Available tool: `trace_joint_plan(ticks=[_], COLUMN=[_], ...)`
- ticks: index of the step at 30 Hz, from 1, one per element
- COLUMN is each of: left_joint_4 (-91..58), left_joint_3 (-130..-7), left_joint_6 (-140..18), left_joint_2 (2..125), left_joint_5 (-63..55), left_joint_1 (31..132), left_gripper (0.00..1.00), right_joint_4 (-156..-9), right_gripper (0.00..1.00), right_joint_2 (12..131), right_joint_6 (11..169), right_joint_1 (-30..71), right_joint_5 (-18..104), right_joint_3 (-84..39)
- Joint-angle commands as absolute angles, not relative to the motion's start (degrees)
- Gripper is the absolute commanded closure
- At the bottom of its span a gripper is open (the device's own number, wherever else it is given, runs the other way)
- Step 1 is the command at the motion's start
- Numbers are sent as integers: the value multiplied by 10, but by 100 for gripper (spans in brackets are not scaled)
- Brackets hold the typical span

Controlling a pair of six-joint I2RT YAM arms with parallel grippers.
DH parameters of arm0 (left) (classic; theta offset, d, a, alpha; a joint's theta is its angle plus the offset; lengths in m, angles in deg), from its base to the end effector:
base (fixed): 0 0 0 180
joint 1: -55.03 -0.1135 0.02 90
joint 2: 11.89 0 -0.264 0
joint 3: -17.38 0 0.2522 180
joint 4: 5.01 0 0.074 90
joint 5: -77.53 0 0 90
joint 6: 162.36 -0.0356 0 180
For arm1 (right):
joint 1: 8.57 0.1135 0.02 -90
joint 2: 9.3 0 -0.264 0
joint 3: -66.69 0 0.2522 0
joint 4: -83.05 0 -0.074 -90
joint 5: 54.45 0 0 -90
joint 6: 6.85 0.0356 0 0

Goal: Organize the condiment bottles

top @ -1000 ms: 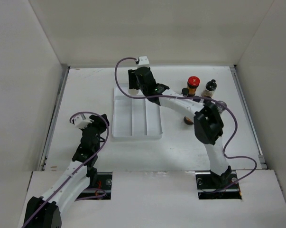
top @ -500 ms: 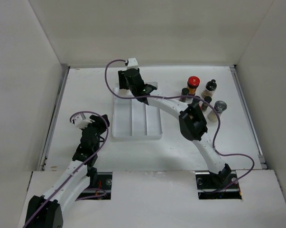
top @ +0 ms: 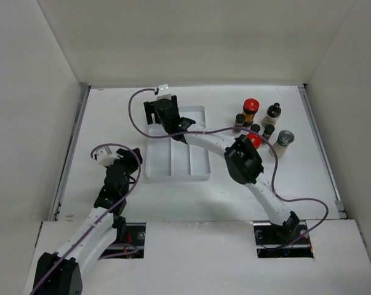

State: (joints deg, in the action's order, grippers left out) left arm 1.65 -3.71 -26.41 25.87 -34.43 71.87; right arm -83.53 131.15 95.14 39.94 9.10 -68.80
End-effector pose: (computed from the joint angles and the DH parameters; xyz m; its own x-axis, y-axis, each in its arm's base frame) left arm 0.1553 -0.0331 0.1842 -0.0554 -0.6797 -0.7314 -0.1778 0.7276 -0.6626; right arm 0.3930 0.4204 0.2264 -0.2855 -0.0420 -0.9575 -0.3387 0.9390 0.0598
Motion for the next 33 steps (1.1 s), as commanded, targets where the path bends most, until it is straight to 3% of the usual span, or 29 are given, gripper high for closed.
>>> trace_joint_plan(ticks=[1, 6, 9, 10, 14, 16, 19, 21, 24, 26, 33], left_joint_4=[36, 34, 39, 39, 36, 41, 49, 51, 60, 60, 61], left_joint_3=[-33, -32, -32, -32, -33, -31, -34, -37, -37, -37, -37], left_joint_6=[-264, -266, -266, -267, -267, -267, -267, -267, -267, -267, -268], left_joint_2=[245, 246, 251, 252, 252, 249, 268, 273, 278, 281, 282], left_joint_5=[-337, -344, -345, -346, -339, -344, -342, -340, -345, -342, -341], left_joint_1=[710, 708, 710, 710, 708, 712, 715, 718, 721, 721, 723], left_gripper=[49, 49, 49, 49, 49, 48, 48, 48, 48, 48, 48], right_joint_4=[-891, -948, -990, -994, -980, -952, -907, -879, -832, -810, -784], right_gripper=[5, 2, 7, 13, 60, 66, 54, 25, 5, 0, 0], right_joint_2=[1248, 1105, 985, 945, 812, 761, 695, 658, 630, 627, 632], right_joint_6=[963, 976, 986, 987, 994, 1000, 1001, 999, 1004, 1009, 1058], right_joint_1=[407, 400, 376, 362, 294, 262, 219, 208, 207, 210, 206], right_joint_5=[96, 116, 123, 121, 96, 66, 24, -11, -56, -60, -17], right_joint_3=[-657, -530, -405, -362, -201, -142, -67, -26, 7, 18, 47])
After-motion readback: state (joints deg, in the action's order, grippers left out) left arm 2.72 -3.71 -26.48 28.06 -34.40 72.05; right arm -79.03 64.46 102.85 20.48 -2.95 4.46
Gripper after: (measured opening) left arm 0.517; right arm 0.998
